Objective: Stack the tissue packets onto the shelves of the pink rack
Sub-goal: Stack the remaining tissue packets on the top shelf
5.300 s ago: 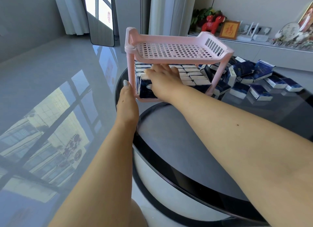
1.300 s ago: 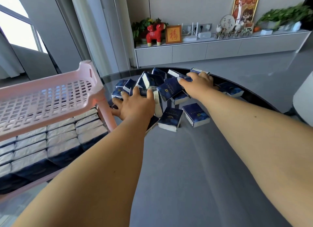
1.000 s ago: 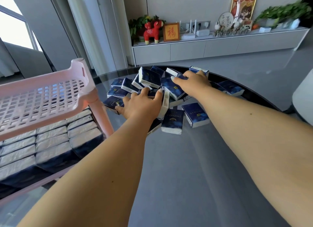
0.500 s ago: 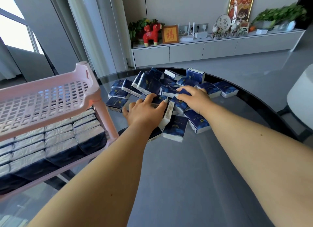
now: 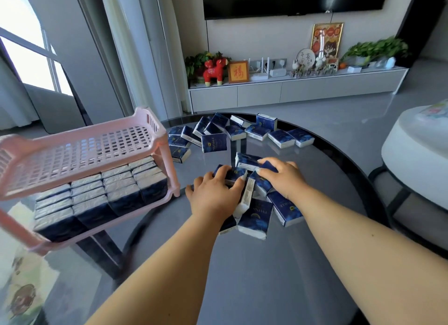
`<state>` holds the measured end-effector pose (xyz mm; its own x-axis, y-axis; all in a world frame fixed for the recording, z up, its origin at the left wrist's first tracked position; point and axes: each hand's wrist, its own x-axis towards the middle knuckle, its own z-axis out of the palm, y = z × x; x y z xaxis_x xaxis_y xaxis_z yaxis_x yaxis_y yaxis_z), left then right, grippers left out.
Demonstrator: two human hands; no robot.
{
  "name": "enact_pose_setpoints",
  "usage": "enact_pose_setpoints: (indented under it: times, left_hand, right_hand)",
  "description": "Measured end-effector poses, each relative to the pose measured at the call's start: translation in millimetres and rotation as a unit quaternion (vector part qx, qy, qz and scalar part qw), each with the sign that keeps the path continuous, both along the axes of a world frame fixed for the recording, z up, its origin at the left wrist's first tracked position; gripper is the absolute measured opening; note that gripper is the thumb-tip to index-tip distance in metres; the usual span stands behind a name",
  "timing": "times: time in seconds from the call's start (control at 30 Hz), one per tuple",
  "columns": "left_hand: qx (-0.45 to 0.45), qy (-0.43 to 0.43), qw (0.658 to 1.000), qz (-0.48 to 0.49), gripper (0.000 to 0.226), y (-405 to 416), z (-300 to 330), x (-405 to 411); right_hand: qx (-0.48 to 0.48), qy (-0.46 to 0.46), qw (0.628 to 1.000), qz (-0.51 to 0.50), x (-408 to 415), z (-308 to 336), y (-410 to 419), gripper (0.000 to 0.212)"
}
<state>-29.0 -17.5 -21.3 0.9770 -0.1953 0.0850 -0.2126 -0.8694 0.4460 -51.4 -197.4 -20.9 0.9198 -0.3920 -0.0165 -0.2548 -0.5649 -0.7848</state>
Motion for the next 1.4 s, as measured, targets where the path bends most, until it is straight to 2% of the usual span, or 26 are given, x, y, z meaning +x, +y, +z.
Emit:
enact_pose_setpoints:
  times: [0.2, 0.4, 0.47, 0.53, 0.6, 0.63, 0.73, 0.8, 0.87, 0.93, 1.0, 1.1, 1.17, 1.2, 1.27, 1.33, 1.4]
  left_hand:
    - [0.002, 0.010, 1.000, 0.006, 0.050, 24, 1, -46]
    - [-0.003, 0.013, 1.000, 0.027, 0.051, 60, 1, -89]
    - [-0.020, 0.033, 0.999, 0.031, 0.050, 71, 3, -96]
    - [-0.057, 0.067, 0.996, 0.027, 0.051, 82, 6, -98]
    - [-0.095, 0.072, 0.993, 0.015, 0.056, 92, 12, -99]
    - [-0.117, 0.064, 0.991, 0.018, 0.053, 97, 15, -102]
    - [-0.169, 0.022, 0.985, 0.024, 0.045, 116, 18, -113]
    - [-0.204, 0.004, 0.979, 0.028, 0.045, 130, 15, -124]
    - [-0.233, 0.007, 0.971, 0.046, 0.045, 142, 11, -139]
    - [-0.241, 0.011, 0.969, 0.048, 0.045, 152, 5, -154]
    - [-0.226, 0.019, 0.974, 0.021, 0.054, 160, 0, -166]
    - [-0.152, 0.025, 0.988, -0.034, 0.074, 164, -6, -174]
    - [-0.102, -0.001, 0.993, -0.056, 0.072, 163, -10, -176]
    - [-0.103, -0.014, 0.993, -0.059, 0.067, 164, -11, -177]
    - [-0.163, -0.025, 0.985, -0.052, 0.055, 167, -13, -176]
    - [-0.278, -0.001, 0.960, -0.030, 0.044, 172, -12, -175]
    - [-0.390, 0.041, 0.920, -0.010, 0.037, 176, -9, -173]
  right_hand:
    - [-0.001, -0.006, 1.000, 0.003, -44, 0, 26, 0.031]
    - [-0.069, -0.018, 0.996, 0.057, -78, 6, 60, 0.037]
    - [-0.053, -0.002, 0.995, 0.081, -83, 8, 66, 0.040]
    - [-0.037, 0.028, 0.993, 0.105, -86, 14, 66, 0.052]
    - [-0.041, 0.040, 0.993, 0.101, -86, 21, 62, 0.072]
    - [-0.058, 0.038, 0.994, 0.090, -86, 26, 62, 0.073]
    - [-0.139, -0.044, 0.988, 0.055, -99, 40, 71, 0.054]
    - [-0.152, -0.134, 0.978, 0.055, -119, 46, 89, 0.048]
    - [-0.168, -0.177, 0.968, 0.064, -137, 42, 111, 0.046]
    - [-0.213, -0.161, 0.961, 0.071, -148, 31, 131, 0.051]
    - [-0.270, -0.121, 0.952, 0.074, -154, 21, 147, 0.059]
    - [-0.281, -0.080, 0.954, 0.070, -159, 8, 154, 0.044]
    - [-0.277, -0.080, 0.955, 0.066, -161, 5, 154, 0.030]
    - [-0.265, -0.088, 0.958, 0.064, -162, 5, 154, 0.025]
    - [-0.187, -0.105, 0.975, 0.055, -165, 9, 154, 0.015]
    - [-0.033, -0.122, 0.991, 0.048, -168, 11, 152, 0.015]
    - [0.144, -0.136, 0.978, 0.060, -174, 15, 152, 0.019]
